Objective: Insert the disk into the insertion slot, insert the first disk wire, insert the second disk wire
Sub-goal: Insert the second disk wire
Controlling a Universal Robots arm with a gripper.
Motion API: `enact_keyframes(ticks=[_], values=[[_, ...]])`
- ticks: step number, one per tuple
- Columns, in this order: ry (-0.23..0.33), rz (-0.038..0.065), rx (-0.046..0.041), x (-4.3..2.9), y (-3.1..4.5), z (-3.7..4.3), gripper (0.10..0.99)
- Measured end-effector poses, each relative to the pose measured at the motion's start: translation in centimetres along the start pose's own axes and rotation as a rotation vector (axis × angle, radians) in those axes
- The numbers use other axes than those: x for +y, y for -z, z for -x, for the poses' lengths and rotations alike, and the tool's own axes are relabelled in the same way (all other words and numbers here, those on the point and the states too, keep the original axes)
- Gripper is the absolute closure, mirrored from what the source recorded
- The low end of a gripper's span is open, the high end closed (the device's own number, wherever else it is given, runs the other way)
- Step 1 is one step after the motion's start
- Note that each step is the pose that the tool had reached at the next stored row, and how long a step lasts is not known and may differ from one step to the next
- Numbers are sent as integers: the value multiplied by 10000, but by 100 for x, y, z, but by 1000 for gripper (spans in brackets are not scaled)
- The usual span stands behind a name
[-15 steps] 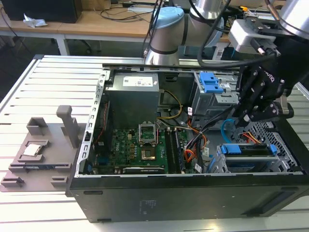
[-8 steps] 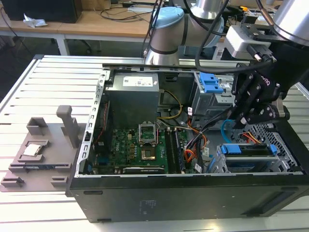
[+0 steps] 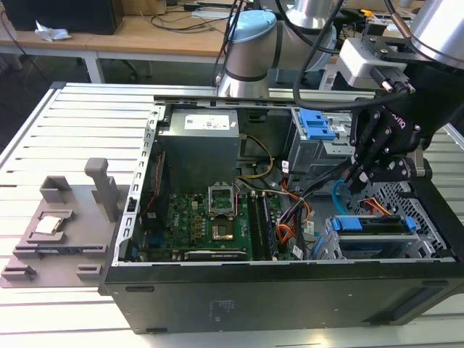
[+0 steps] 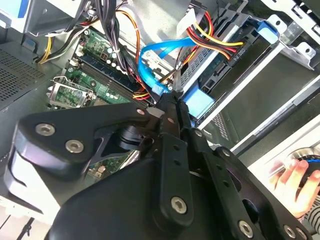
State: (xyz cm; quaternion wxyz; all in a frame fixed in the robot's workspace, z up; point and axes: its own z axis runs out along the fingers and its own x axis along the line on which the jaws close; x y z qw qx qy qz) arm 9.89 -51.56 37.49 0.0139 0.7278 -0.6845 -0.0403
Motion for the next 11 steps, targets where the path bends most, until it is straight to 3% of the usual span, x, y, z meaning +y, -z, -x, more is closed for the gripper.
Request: enact_keyframes(ticks=[7,9,11], values=[[-1,0,6,2,0,-19,929],[0,1,7,0,-1,-71,929],[-1,3,7,-24,-32,-175,929]])
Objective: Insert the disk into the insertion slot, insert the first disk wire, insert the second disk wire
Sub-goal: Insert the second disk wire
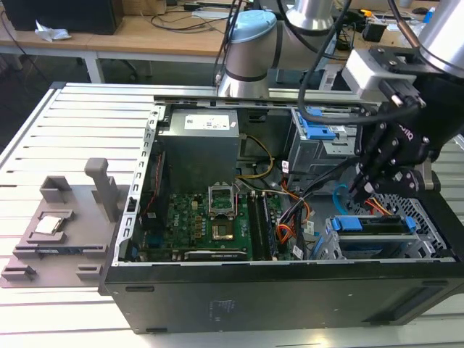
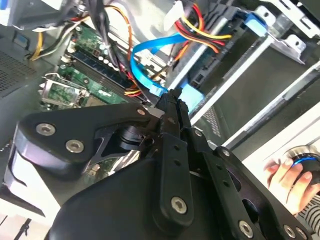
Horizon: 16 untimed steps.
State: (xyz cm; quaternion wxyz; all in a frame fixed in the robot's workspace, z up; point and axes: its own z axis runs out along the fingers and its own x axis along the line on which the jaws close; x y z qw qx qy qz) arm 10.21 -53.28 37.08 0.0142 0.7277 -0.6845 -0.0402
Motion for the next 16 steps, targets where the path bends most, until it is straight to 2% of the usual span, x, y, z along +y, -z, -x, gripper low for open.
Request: enact_keyframes(ticks=[5,7,16], values=[[-99,-4,-10,-93,-113,-93,929],[-164,-6,-14,-110,-129,-97,929],[-431,-5,-35,-271,-164,-143,929]])
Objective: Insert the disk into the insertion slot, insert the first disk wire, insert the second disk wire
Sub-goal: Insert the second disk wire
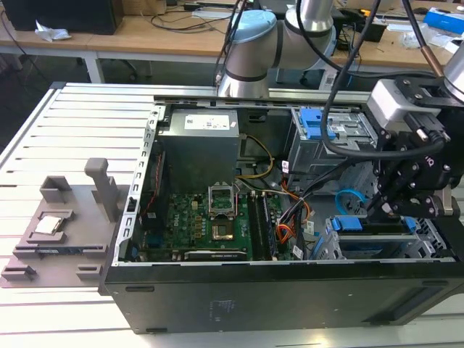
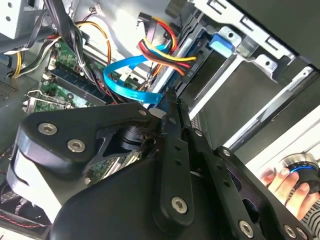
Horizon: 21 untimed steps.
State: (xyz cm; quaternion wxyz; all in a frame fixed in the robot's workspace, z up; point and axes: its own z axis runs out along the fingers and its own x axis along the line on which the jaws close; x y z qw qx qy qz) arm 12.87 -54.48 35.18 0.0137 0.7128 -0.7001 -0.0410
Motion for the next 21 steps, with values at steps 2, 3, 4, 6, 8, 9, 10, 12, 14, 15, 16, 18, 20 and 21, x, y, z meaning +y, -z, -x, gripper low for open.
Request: enact_keyframes(ticks=[2,3,4,6,8,9,10,12,14,15,16,18,20,21], values=[[-36,1,-2,-21,-3,-11,929],[-49,2,-4,-27,-4,-16,929],[-108,2,-8,-51,-8,-34,929],[-183,3,-14,-76,-13,-56,929],[-228,3,-18,-89,-17,-68,929],[-256,3,-21,-94,-20,-73,929],[-309,1,-26,-97,-26,-76,929],[-389,-1,-27,-99,-28,-77,929],[-423,-3,-37,-99,-31,-77,929],[-427,-4,-46,-94,-31,-77,929],[-427,-3,-58,-86,-32,-77,929],[-425,-3,-85,-61,-34,-76,929],[-421,-15,-83,-46,40,-72,929],[-421,-15,-83,-42,78,-71,929]])
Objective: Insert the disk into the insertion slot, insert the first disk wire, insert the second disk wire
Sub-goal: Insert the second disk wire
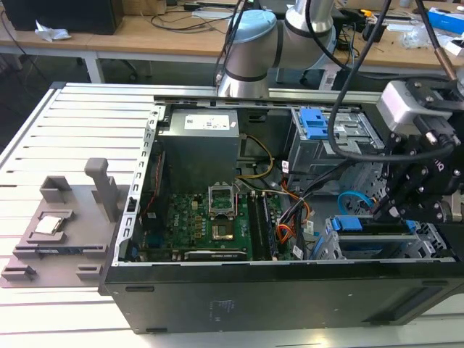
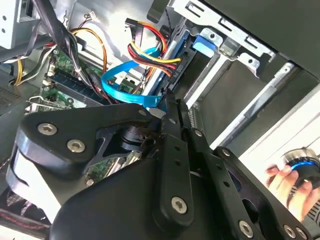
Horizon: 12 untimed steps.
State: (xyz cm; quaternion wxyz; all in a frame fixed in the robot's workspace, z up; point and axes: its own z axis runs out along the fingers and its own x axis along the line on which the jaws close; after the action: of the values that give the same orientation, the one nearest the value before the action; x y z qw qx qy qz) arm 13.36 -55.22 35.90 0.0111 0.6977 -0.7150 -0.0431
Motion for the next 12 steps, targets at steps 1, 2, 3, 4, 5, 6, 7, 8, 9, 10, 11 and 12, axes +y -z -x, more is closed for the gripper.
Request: enact_keyframes(ticks=[1,2,3,4,5,6,7,8,9,10,11,12], values=[[0,0,-6,0,-1,0,929],[1,0,-7,0,-1,0,929],[1,0,-8,0,-1,0,929],[1,0,-7,0,0,0,929],[1,0,-9,0,-1,0,914],[1,1,-11,0,0,0,851],[0,1,-11,0,0,0,851],[8,1,-12,0,0,0,851],[139,6,1,1,9,-1,851],[271,12,6,2,12,0,851],[411,19,16,2,15,1,851],[711,35,33,1,16,0,851]])
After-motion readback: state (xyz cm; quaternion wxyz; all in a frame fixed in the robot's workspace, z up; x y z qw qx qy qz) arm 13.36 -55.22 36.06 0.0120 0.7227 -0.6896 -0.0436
